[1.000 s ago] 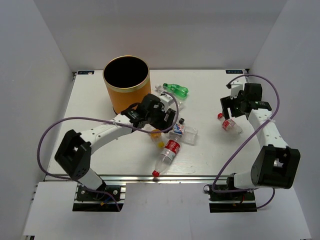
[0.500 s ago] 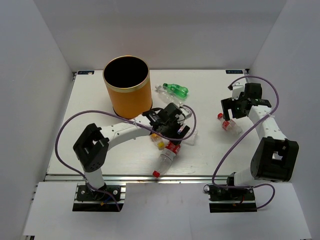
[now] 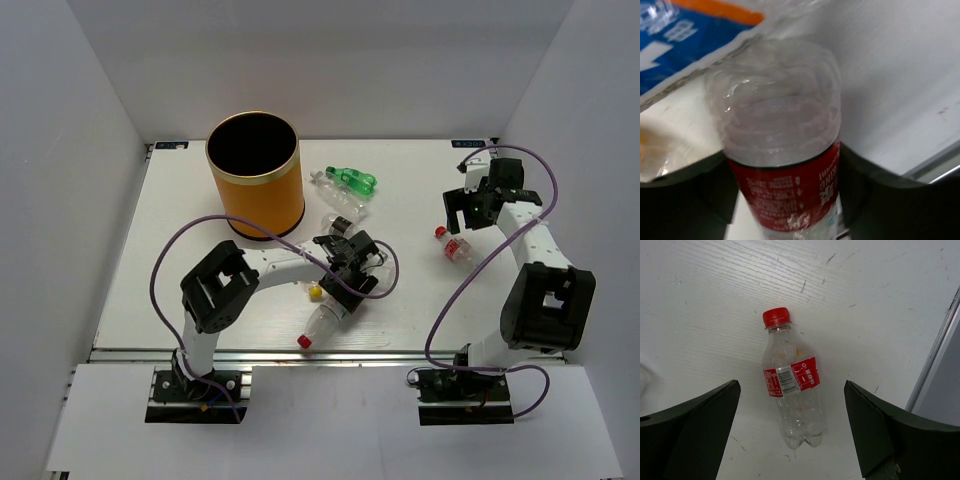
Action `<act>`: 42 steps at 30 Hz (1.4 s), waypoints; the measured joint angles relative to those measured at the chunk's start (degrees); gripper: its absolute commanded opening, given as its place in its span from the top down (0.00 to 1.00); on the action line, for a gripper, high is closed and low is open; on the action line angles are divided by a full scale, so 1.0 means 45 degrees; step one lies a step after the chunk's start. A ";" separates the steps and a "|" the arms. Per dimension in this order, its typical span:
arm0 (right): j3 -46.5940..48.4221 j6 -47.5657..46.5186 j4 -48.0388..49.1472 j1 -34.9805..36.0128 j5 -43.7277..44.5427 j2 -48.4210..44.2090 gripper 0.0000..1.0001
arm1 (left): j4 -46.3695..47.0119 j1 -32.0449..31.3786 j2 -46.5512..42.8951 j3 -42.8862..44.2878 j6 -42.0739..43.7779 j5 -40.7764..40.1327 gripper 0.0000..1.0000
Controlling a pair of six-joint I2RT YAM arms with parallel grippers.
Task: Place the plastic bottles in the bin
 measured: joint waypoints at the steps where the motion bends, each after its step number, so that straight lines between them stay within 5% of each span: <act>1: 0.0058 -0.0005 0.0005 0.0000 -0.0005 0.0029 0.10 | -0.0010 -0.0019 0.0015 0.0049 -0.0005 -0.0010 0.38; 3: 0.0151 -0.0010 -0.0015 0.0000 -0.0044 0.0073 0.10 | 0.0005 -0.0034 -0.0005 0.0126 -0.0083 0.0024 0.58; 6: 0.0257 -0.0185 -0.0121 0.0000 -0.0165 0.0253 0.10 | -0.0058 -0.0063 -0.0107 0.0345 -0.0107 0.0015 0.75; 11: 0.0141 -0.0884 -0.0393 0.0005 -0.0126 0.0690 0.10 | -0.0869 -0.0029 -0.0359 0.2113 -0.0087 -0.0136 0.75; 21: -0.1321 -0.2701 -0.0442 0.0010 0.0005 0.0913 0.13 | -0.1574 0.1545 -0.1831 0.9224 0.0724 -0.3313 0.74; 29: -0.1700 -0.3434 -0.0209 0.0010 0.0097 0.1909 0.48 | -0.0821 0.5605 -0.1511 1.0491 0.0869 -0.5600 0.73; 31: -0.1700 -0.3570 -0.0141 0.0010 0.0097 0.1909 0.61 | -0.0418 0.6436 -0.1127 1.0584 0.0758 -0.6091 0.73; 33: -0.1700 -0.3682 -0.0078 0.0010 0.0039 0.1919 0.95 | -0.0185 0.7009 -0.0831 1.0632 0.0384 -0.6251 0.73; 34: -0.1700 -0.3750 -0.0058 0.0010 0.0019 0.1923 1.00 | -0.0024 0.7227 -0.0661 1.0768 0.0262 -0.6271 0.73; 42: -0.1773 -0.4056 0.0049 -0.0034 -0.0253 0.1948 1.00 | 0.1477 0.8621 -0.0068 1.1822 -0.1059 -0.5042 0.74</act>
